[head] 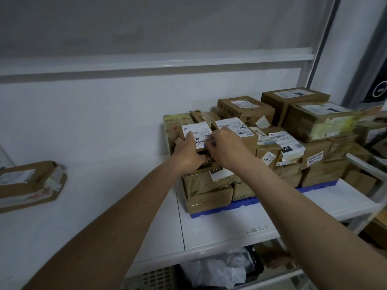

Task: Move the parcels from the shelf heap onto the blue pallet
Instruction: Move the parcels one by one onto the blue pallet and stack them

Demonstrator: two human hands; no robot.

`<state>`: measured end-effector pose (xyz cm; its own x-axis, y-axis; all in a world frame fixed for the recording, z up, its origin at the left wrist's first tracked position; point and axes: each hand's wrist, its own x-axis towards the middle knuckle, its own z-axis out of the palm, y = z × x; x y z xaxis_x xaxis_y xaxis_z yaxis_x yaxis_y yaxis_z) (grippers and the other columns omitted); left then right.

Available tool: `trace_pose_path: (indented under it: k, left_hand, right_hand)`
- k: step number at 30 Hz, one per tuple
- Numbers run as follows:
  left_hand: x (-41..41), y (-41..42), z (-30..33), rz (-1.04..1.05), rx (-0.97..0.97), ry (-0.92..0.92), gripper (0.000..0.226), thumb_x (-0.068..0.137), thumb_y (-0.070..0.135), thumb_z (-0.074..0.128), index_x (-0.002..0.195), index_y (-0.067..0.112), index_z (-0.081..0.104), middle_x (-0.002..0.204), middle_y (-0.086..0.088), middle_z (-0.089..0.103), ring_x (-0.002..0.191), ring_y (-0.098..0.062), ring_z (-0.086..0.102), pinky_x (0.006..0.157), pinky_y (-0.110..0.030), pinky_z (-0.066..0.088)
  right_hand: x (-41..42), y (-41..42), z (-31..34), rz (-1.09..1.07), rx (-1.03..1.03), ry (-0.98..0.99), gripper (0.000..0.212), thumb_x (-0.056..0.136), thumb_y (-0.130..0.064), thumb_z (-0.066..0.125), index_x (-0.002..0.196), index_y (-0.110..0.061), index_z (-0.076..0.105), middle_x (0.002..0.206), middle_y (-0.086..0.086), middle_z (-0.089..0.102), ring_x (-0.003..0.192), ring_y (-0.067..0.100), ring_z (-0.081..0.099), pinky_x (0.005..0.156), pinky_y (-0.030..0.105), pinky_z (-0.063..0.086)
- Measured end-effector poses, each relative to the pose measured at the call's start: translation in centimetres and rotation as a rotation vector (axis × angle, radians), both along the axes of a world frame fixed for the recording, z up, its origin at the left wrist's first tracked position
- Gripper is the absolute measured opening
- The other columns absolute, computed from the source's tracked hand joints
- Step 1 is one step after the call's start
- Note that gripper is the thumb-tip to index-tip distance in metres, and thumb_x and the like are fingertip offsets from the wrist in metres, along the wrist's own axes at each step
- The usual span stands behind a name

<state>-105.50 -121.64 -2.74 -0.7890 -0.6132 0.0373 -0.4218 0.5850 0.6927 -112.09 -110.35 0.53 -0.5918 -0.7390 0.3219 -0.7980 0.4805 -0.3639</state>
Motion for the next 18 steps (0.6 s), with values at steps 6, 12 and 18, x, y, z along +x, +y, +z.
trace_pose_path:
  k: [6, 12, 18]
  left_hand:
    - [-0.4, 0.1, -0.5, 0.043, -0.077, -0.010, 0.066, 0.083, 0.028, 0.067, 0.138, 0.012, 0.033, 0.131, -0.014, 0.043, 0.109, -0.026, 0.053, 0.090, -0.041, 0.052]
    - [-0.1, -0.5, -1.0, 0.019, -0.011, 0.008, 0.096, 0.047, 0.063, 0.060, 0.133, 0.025, 0.040, 0.129, -0.006, 0.050, 0.109, -0.023, 0.056, 0.091, -0.041, 0.053]
    - [2.6, 0.4, 1.8, -0.056, -0.005, 0.076, 0.040, 0.085, 0.022, 0.068, 0.121, 0.013, 0.054, 0.114, -0.004, 0.062, 0.100, -0.018, 0.062, 0.076, -0.025, 0.053]
  right_hand:
    - [-0.5, 0.2, 0.1, 0.024, 0.002, 0.042, 0.025, 0.095, -0.021, 0.056, 0.109, -0.002, 0.065, 0.112, 0.015, 0.052, 0.094, 0.032, 0.058, 0.082, 0.038, 0.049]
    - [0.3, 0.3, 0.7, -0.006, 0.059, 0.112, 0.027, 0.094, -0.022, 0.056, 0.112, -0.003, 0.063, 0.121, 0.014, 0.048, 0.093, 0.034, 0.060, 0.074, 0.036, 0.047]
    - [2.2, -0.2, 1.8, -0.020, 0.044, 0.268, 0.035, 0.090, -0.018, 0.060, 0.122, -0.005, 0.055, 0.125, 0.014, 0.040, 0.111, 0.032, 0.048, 0.072, 0.034, 0.039]
